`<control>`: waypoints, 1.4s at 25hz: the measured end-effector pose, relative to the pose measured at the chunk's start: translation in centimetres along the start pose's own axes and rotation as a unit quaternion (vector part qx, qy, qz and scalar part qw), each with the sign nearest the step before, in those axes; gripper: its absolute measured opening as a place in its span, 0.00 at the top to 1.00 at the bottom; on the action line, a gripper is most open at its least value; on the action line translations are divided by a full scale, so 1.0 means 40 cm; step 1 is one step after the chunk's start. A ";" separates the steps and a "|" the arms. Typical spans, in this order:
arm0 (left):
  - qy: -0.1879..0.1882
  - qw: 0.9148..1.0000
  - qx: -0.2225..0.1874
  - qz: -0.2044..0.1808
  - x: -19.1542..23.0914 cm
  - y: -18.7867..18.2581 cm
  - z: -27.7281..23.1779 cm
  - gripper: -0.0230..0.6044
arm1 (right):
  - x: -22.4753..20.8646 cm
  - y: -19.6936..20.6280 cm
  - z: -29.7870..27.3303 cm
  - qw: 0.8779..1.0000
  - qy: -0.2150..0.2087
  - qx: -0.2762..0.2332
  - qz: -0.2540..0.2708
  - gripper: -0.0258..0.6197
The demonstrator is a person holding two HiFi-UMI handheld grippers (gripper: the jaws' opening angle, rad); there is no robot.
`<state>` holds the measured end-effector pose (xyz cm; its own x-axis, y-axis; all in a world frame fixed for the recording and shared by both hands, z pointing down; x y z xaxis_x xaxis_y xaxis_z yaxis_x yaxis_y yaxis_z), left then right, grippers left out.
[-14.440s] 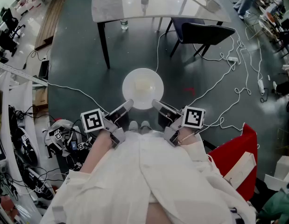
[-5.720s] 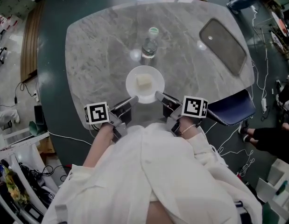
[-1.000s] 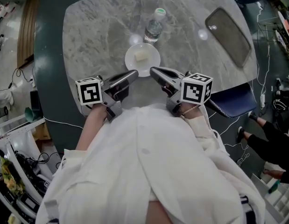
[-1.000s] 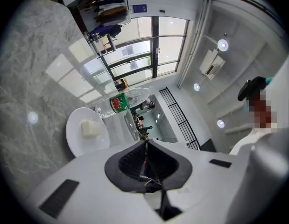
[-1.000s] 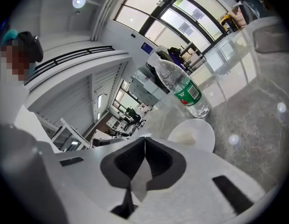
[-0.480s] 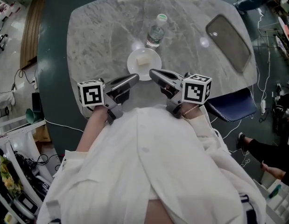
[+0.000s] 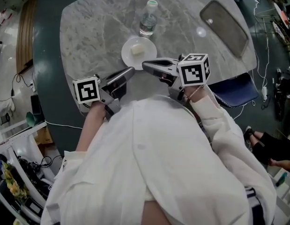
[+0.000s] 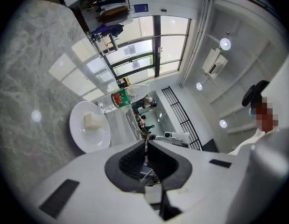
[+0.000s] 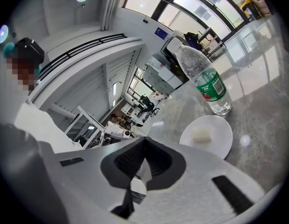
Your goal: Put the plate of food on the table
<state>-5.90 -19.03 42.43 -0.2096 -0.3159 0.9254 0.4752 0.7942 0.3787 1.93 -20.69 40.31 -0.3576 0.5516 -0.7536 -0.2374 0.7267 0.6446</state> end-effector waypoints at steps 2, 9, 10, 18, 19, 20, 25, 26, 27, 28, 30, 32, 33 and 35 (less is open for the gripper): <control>-0.002 1.000 0.001 0.000 -0.006 0.012 0.005 0.92 | 0.010 -0.006 0.009 1.000 -0.006 0.016 0.023 0.96; -0.010 1.000 0.004 0.003 -0.009 0.037 0.007 0.92 | 0.035 -0.009 0.033 0.994 -0.023 0.070 0.083 0.96; -0.009 1.000 0.004 0.004 -0.012 0.042 0.008 0.92 | 0.040 -0.008 0.036 0.992 -0.026 0.078 0.093 0.96; -0.005 1.000 0.009 0.001 -0.018 0.055 -0.002 0.92 | 0.060 -0.010 0.043 0.987 -0.033 0.100 0.119 0.96; -0.005 1.000 0.010 0.003 -0.019 0.057 -0.001 0.92 | 0.060 -0.006 0.042 0.988 -0.030 0.099 0.118 0.96; -0.005 1.000 0.011 0.004 -0.021 0.059 -0.001 0.92 | 0.061 -0.004 0.042 0.988 -0.028 0.096 0.116 0.96; 0.003 1.000 0.013 -0.004 -0.022 0.062 -0.006 0.92 | 0.066 -0.005 0.042 0.992 -0.022 0.067 0.103 0.96; 0.006 1.000 0.013 -0.007 -0.022 0.061 -0.005 0.92 | 0.071 -0.005 0.041 0.993 -0.025 0.056 0.097 0.96; 0.002 1.000 0.012 -0.006 -0.022 0.061 -0.002 0.92 | 0.076 -0.005 0.040 0.995 -0.030 0.041 0.086 0.96; -0.004 1.000 0.012 -0.002 -0.024 0.061 0.002 0.92 | 0.082 -0.006 0.040 0.997 -0.033 0.020 0.071 0.96; -0.009 1.000 0.010 0.004 -0.025 0.062 0.008 0.92 | 0.089 -0.008 0.044 0.999 -0.031 -0.024 0.034 0.96; -0.007 1.000 0.009 0.002 -0.025 0.058 0.011 0.92 | 0.088 -0.003 0.044 0.998 -0.025 -0.053 0.013 0.96; -0.006 1.000 0.009 0.000 -0.024 0.055 0.012 0.92 | 0.086 0.001 0.040 0.998 -0.023 -0.060 0.009 0.96; -0.003 1.000 0.010 -0.004 -0.023 0.048 0.010 0.92 | 0.082 0.008 0.031 0.998 -0.016 -0.064 0.006 0.96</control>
<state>-5.14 -17.00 42.32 -0.2178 -0.3198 0.9221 0.4572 0.8013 0.3859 1.82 -18.14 37.88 -0.3320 0.5739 -0.7486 -0.3477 0.6633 0.6627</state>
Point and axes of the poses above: the fingertips, and each gripper's own axes: z backward along the fingers, x to its left, y out of its underside, the point moved 3 cm from there along z, backward along the fingers, and after that the axes turned 14 degrees about -x, right-handed, at the moved point
